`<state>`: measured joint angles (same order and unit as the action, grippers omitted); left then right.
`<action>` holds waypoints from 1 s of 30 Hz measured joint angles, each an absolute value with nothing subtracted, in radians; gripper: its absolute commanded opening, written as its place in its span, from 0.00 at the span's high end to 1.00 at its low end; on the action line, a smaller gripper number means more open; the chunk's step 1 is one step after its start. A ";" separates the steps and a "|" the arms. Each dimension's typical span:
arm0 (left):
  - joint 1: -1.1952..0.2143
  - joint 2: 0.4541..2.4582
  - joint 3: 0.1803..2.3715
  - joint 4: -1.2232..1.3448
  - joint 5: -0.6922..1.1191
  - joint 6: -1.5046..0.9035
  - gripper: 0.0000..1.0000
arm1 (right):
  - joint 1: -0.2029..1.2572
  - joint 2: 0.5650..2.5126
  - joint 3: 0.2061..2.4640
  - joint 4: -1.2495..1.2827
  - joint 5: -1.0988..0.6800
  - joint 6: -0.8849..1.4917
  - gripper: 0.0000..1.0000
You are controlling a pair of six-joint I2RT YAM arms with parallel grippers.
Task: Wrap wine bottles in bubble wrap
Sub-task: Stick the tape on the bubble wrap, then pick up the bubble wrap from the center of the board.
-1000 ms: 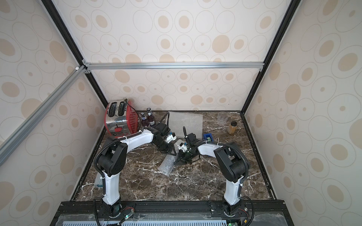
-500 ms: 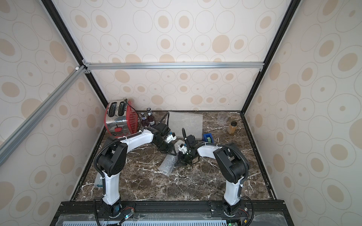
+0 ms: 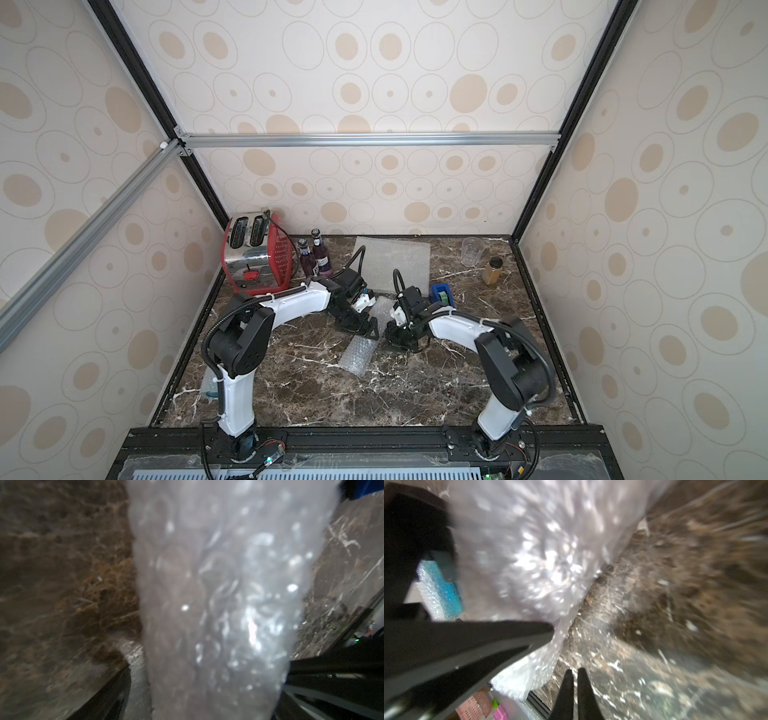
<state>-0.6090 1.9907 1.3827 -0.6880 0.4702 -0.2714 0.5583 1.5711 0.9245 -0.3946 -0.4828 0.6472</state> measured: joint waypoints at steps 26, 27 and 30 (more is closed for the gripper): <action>-0.697 2.085 1.514 -0.799 0.282 -0.266 0.69 | 0.514 1.271 0.898 -0.602 -0.279 0.599 0.75; -0.697 2.083 1.510 -0.799 0.281 -0.265 0.74 | 0.514 1.271 0.899 -0.604 -0.279 0.595 0.75; -0.697 2.051 1.467 -0.774 0.279 -0.261 0.84 | 0.513 1.271 0.915 -0.616 -0.279 0.584 0.74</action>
